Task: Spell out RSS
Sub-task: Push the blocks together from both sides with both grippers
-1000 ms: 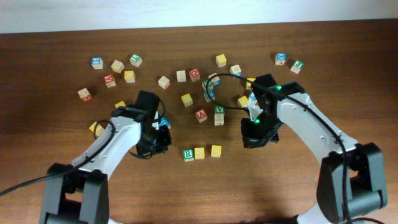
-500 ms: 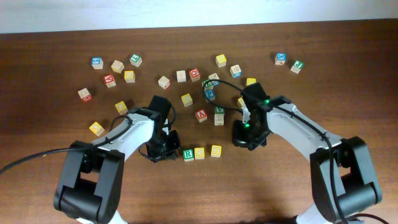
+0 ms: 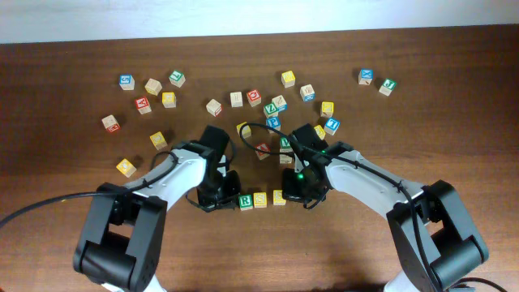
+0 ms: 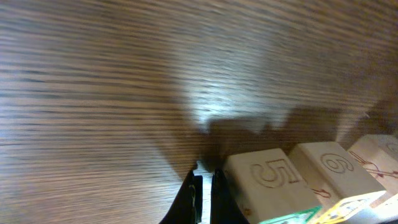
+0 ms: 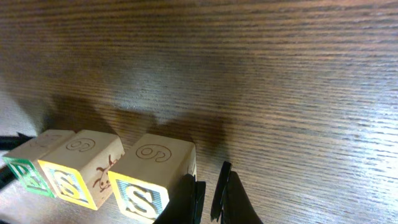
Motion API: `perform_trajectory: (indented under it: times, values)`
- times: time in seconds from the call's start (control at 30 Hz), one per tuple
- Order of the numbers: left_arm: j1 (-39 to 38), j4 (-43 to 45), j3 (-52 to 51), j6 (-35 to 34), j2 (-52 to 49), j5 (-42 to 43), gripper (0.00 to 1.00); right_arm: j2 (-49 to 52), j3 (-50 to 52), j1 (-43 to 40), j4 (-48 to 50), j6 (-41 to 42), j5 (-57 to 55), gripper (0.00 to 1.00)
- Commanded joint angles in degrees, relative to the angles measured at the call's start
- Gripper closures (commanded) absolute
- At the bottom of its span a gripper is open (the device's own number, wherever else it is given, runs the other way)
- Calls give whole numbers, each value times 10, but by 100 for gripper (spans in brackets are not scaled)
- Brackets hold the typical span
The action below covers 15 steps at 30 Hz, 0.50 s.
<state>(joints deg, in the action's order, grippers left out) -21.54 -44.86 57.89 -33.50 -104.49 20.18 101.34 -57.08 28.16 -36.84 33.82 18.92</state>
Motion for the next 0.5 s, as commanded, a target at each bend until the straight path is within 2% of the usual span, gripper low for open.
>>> perform_trajectory:
  times: [0.0,0.23,0.47]
  values:
    - [-13,12,-5,-24,-6,5,100,3,6,5,7,8,2,96]
    - [-14,23,-5,-28,-6,5,100,3,6,44,38,13,1,96]
    - [-14,37,-5,-27,-6,5,100,3,6,45,36,19,1,96]
